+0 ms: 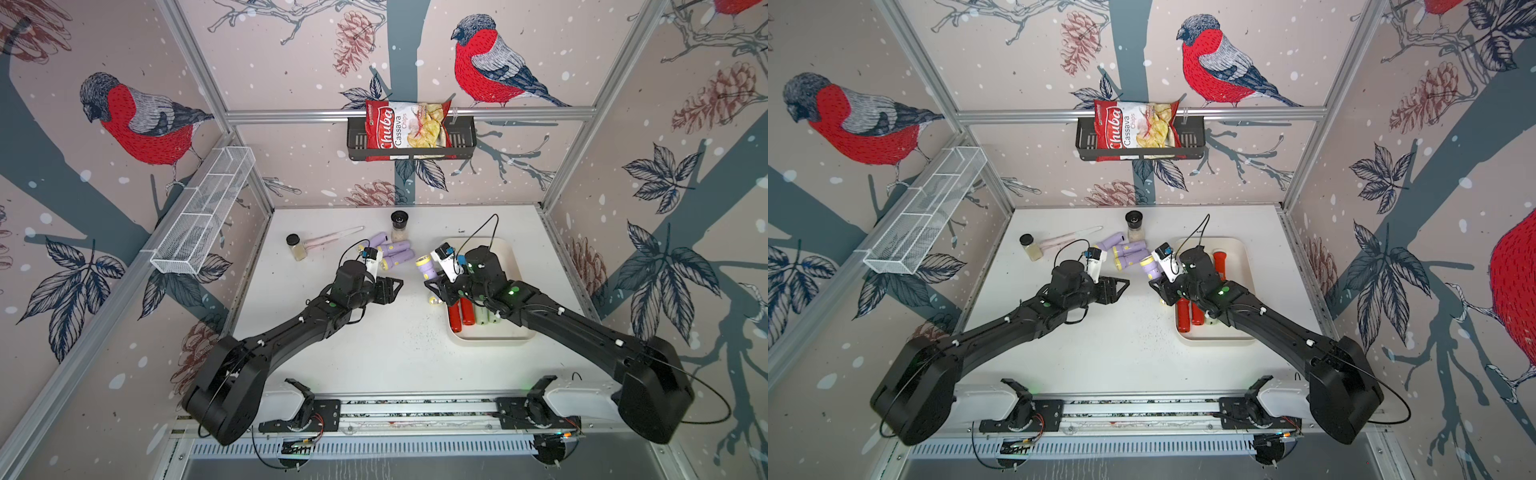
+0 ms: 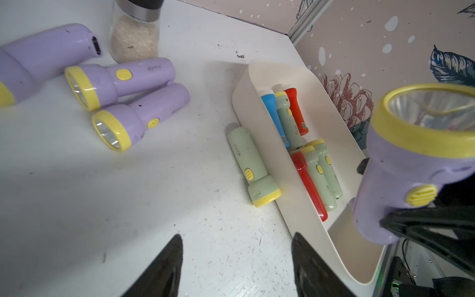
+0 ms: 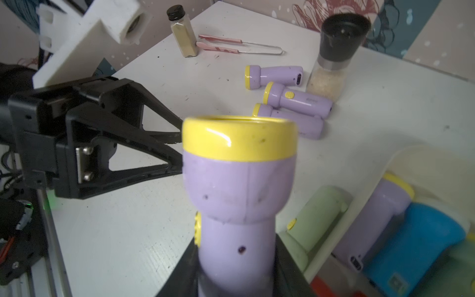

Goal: Put the flashlights into the storage boxes
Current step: Place the flashlight at the storage box.

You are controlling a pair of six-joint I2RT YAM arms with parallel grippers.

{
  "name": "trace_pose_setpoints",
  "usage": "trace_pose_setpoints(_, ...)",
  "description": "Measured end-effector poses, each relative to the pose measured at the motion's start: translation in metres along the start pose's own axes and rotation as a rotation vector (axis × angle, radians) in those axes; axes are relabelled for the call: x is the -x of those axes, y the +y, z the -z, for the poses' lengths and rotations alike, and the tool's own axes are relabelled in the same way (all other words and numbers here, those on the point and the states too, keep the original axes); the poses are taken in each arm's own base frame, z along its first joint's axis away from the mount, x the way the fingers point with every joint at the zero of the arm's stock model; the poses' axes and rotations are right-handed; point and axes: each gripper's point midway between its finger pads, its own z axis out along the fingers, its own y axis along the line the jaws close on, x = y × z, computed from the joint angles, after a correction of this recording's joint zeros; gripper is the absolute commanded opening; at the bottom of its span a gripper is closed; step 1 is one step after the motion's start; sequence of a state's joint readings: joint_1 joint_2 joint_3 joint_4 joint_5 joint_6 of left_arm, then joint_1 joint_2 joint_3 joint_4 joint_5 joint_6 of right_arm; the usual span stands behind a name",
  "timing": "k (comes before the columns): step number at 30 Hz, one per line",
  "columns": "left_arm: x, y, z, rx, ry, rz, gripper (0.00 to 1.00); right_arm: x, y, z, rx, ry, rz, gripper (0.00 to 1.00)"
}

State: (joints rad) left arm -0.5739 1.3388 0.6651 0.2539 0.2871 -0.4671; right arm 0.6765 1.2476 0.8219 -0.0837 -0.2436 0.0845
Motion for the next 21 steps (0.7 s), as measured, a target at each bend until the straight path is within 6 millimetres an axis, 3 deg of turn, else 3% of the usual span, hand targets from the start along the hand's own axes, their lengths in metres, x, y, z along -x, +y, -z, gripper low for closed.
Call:
trace_pose_setpoints(11,-0.011,-0.046,-0.038,-0.093,0.064,-0.054,0.65,-0.021,-0.077,0.038,-0.147,-0.059,-0.404,0.20)
trace_pose_setpoints(18,-0.019,-0.051,-0.053,-0.103,0.094,-0.051,0.65,-0.048,-0.131,0.071,-0.288,-0.046,-0.571,0.20)
trace_pose_setpoints(21,-0.020,-0.053,-0.057,-0.109,0.102,-0.045,0.64,-0.060,-0.146,0.079,-0.334,-0.009,-0.609,0.21)
